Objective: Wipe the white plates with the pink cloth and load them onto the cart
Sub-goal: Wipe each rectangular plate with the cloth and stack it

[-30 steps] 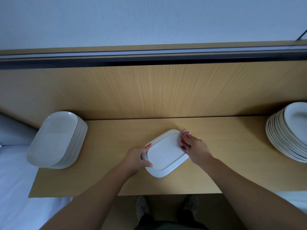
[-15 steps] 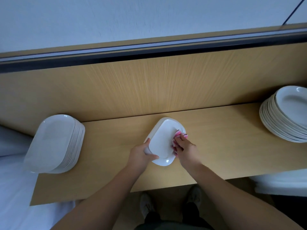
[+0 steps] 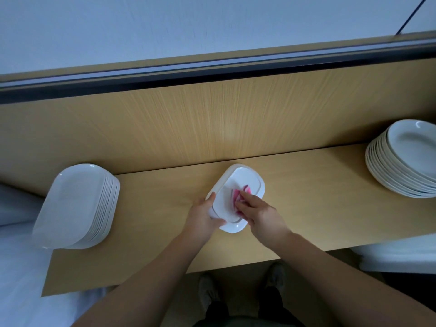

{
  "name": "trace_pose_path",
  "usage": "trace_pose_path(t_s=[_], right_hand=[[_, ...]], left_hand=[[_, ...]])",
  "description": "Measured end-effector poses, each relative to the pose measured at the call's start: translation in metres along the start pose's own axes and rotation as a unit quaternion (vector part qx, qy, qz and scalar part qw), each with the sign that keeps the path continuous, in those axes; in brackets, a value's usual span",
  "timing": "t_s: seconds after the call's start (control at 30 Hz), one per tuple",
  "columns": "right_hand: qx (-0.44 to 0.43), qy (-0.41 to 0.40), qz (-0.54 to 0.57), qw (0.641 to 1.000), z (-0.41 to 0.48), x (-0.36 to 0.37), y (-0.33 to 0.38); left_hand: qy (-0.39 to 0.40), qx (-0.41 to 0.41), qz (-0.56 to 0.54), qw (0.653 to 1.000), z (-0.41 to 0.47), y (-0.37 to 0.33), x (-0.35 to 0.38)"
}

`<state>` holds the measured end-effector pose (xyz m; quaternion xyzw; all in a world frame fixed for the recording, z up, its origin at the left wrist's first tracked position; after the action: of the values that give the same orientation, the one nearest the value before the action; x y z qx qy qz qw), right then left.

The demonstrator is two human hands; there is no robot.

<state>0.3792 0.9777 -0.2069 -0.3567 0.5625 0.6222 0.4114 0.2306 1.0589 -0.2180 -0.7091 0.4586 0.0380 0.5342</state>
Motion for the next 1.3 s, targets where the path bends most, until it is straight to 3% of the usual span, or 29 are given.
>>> trace_pose_path(t_s=[0.13,0.37,0.57,0.77,0.87,1.0,1.13,1.3], right_hand=[[-0.107,0.090,-0.084,0.987,0.011,0.034,0.004],[-0.174,0.089,-0.137,0.971,0.012,0.034,-0.013],[-0.133,0.081,-0.101,0.983,0.038,0.023,-0.049],[-0.020,0.092,-0.072,0.993,0.063,0.011,-0.076],[-0.094,0.079,-0.102,0.987,0.057,0.010,-0.050],[-0.217,0.133,-0.098,0.962,0.029,0.029,-0.005],[-0.216,0.159,-0.121,0.956,0.035,0.034,-0.008],[-0.125,0.150,-0.133,0.972,0.064,0.027,-0.046]], left_hand=[[0.003,-0.006,0.011,1.000,0.002,-0.005,0.001],[0.009,-0.035,0.015,0.999,0.005,-0.003,0.002],[0.009,-0.046,0.020,0.999,0.005,-0.001,0.002],[0.003,-0.042,0.019,0.999,0.005,-0.002,0.000],[0.002,-0.043,0.019,0.999,0.007,-0.004,-0.002],[0.013,-0.028,0.035,0.999,0.008,-0.012,-0.003],[0.021,-0.027,0.053,0.998,0.008,-0.013,-0.002],[0.015,-0.049,0.025,0.998,0.003,-0.009,0.002]])
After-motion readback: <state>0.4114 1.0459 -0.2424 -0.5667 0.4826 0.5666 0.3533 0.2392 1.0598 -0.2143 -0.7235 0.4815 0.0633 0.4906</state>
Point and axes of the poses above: each hand's wrist, its own z-axis towards the middle knuckle, its own x-axis out of the palm, y = z × x, the point moved 6 cm from there along z, towards the middle knuckle, and after that the axes turned 6 degrees about -z, right-handed, at the moved point
